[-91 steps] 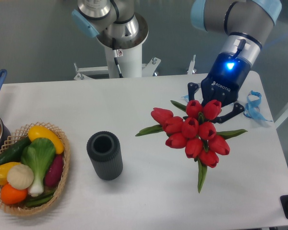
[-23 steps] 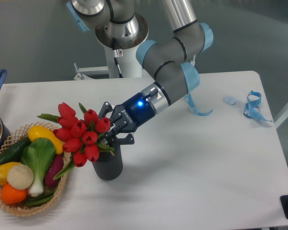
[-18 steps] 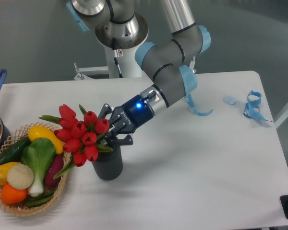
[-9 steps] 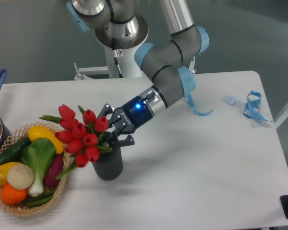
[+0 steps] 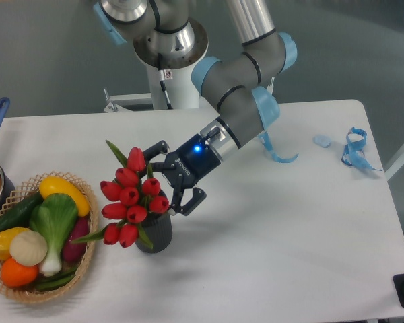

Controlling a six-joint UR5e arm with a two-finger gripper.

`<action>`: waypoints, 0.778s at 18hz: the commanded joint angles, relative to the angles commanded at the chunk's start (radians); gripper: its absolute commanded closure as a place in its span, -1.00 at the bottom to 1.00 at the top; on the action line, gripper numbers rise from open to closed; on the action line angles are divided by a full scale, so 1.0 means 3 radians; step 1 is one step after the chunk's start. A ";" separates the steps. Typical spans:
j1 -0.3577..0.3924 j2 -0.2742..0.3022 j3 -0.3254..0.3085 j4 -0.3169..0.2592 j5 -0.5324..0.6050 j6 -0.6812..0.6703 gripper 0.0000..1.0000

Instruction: Insert the flowers into the vase

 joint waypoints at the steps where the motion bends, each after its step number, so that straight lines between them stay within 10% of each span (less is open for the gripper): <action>1: 0.0041 0.0082 -0.0005 0.0000 0.0112 0.0005 -1.00; 7: 0.0454 0.0527 -0.0041 0.0005 0.0736 0.0030 -1.00; 14: 0.0997 0.0558 0.0638 -0.0026 0.1522 0.0077 -1.00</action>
